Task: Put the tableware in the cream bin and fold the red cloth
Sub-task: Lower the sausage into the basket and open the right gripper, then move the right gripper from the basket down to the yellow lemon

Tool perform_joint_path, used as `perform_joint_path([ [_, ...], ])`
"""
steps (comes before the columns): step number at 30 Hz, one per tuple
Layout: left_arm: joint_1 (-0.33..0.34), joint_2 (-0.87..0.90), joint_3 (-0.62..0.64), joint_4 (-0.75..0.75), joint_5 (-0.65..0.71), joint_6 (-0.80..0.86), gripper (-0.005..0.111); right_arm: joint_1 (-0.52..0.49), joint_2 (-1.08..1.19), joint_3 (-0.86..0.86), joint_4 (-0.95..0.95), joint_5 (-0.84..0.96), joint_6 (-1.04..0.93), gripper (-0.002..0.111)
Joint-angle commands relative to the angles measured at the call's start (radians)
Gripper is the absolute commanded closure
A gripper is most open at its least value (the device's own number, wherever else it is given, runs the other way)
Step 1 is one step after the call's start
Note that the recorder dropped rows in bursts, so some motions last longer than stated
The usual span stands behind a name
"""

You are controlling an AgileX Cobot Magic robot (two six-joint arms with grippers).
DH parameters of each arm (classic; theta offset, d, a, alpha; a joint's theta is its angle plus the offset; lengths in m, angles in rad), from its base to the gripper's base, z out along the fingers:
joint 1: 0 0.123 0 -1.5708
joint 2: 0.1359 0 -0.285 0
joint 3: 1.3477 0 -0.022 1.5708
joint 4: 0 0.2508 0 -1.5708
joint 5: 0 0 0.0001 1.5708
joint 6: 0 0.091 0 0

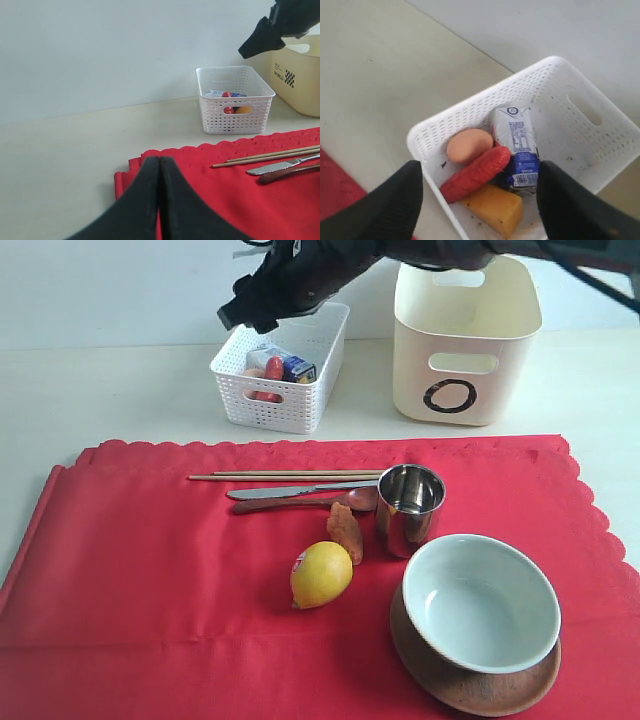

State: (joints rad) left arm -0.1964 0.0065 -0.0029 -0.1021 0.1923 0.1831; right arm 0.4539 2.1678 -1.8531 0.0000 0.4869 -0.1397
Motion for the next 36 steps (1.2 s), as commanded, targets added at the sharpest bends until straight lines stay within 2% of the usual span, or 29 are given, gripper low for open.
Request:
perform_joint_path([
  [1, -0.006, -0.006, 0.003, -0.001, -0.001, -0.003, 0.106, -0.003, -0.071, -0.009, -0.010, 0.137, -0.084, 0.045],
  [11, -0.006, -0.006, 0.003, -0.001, -0.001, -0.003, 0.106, -0.001, -0.150, -0.009, 0.031, 0.488, -0.307, 0.047],
  [17, -0.006, -0.006, 0.003, -0.001, -0.001, -0.003, 0.106, -0.001, -0.159, -0.007, 0.219, 0.671, -0.452, 0.047],
  [24, -0.006, -0.006, 0.003, -0.001, -0.001, -0.003, 0.106, -0.001, -0.159, 0.064, 0.481, 0.734, -0.741, 0.047],
  [36, -0.006, -0.006, 0.003, -0.001, -0.001, -0.003, 0.106, -0.001, -0.159, 0.244, 0.495, 0.734, -0.863, 0.047],
])
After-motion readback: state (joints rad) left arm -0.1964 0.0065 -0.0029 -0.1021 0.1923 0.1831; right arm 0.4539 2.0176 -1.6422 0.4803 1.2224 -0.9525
